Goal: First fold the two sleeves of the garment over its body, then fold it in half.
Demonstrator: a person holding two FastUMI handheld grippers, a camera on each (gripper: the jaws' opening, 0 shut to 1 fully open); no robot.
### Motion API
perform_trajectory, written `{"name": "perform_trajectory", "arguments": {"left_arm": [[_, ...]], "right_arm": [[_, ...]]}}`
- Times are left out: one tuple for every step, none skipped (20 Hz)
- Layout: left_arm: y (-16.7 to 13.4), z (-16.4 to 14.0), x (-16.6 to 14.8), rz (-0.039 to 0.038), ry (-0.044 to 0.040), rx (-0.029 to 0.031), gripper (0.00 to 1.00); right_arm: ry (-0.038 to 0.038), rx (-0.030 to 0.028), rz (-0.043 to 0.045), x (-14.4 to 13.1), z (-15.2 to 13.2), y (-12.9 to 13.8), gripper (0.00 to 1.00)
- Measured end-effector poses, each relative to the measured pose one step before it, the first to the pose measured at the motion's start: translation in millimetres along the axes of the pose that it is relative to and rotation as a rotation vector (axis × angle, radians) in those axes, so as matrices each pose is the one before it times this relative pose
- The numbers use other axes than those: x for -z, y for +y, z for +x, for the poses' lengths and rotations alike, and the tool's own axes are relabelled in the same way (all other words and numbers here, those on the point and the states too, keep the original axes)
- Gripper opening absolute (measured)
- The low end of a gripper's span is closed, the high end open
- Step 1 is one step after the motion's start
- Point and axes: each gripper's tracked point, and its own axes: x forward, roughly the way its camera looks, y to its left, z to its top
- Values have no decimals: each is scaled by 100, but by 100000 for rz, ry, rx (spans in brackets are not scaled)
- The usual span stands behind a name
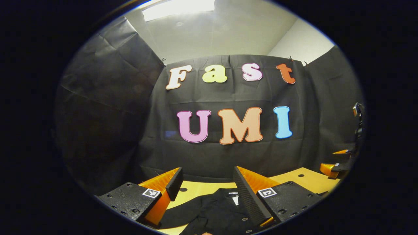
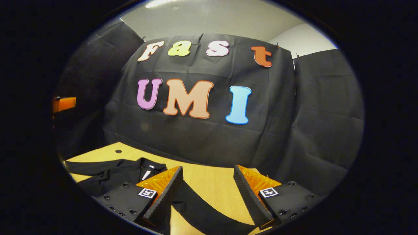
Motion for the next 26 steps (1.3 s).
{"name": "perform_trajectory", "arguments": {"left_arm": [[-342, 62, 139, 169, 265, 264, 92], [-309, 128, 84, 218, 250, 64, 92], [-374, 74, 101, 309, 346, 88, 92], [-385, 109, 44, 365, 402, 62, 92], [-317, -54, 205, 334, 274, 115, 92], [-366, 106, -71, 180, 20, 66, 92], [-382, 95, 102, 147, 159, 128, 92], [-391, 5, 50, 286, 317, 53, 92], [-312, 135, 71, 301, 285, 50, 92], [-447, 110, 82, 259, 353, 136, 92], [-521, 21, 209, 247, 435, 206, 92], [-462, 116, 44, 235, 205, 144, 92], [-497, 22, 9, 155, 167, 103, 92], [-491, 59, 64, 3, 379, 286, 92], [-509, -9, 226, -5, 388, 189, 92], [-477, 83, -2, -21, 185, 122, 92], [-524, 173, 61, 65, 81, 86, 92], [-457, 98, 155, 57, 161, 42, 92], [-525, 89, 77, -73, 353, 141, 92], [-620, -3, 268, -204, 341, 95, 92], [-635, 35, 285, -335, 471, 376, 92], [-569, 89, 211, -165, 441, 157, 93], [-529, -58, 175, -66, 257, 138, 93], [-516, -18, 171, -105, 278, 93, 93], [-512, -7, 164, -276, 391, 6, 92], [-514, 69, 170, -425, 260, 318, 92]], "right_arm": [[2539, 167, -571, 1042, 243, -497, 100], [2727, -182, -128, 1131, 161, -489, 100], [2775, 132, 424, 1104, 232, -515, 98], [3369, 174, 447, 1304, 335, -582, 99], [3504, 272, 172, 1230, 302, -605, 99], [3041, 539, -42, 1155, 344, -626, 98], [2623, 526, -327, 1137, 343, -674, 99], [2304, 489, -454, 1053, 219, -603, 99], [2178, 257, -538, 927, 292, -597, 99], [2382, -55, -478, 1011, 351, -406, 100], [2313, -194, -329, 923, 259, -473, 98], [2168, 145, -275, 980, 291, -554, 98], [1897, 177, -136, 859, 247, -557, 99], [1860, -62, 141, 865, 322, -442, 99], [2076, -176, 144, 805, 178, -340, 99], [2181, -365, -185, 956, 446, -382, 100], [2194, -404, -612, 826, 425, -360, 100], [2476, -283, -683, 917, 332, -445, 99], [2511, -90, -419, 994, 275, -534, 100], [2482, -627, 202, 1018, 147, -396, 99], [2649, -643, 746, 775, 363, -322, 99], [2267, -392, 354, 1006, 468, -187, 100], [2488, -169, -66, 957, 407, -388, 99], [2266, -340, -426, 1118, 41, -308, 99], [1942, -474, -676, 692, 211, -176, 99], [2321, -587, -655, 778, 249, -164, 99]]}}
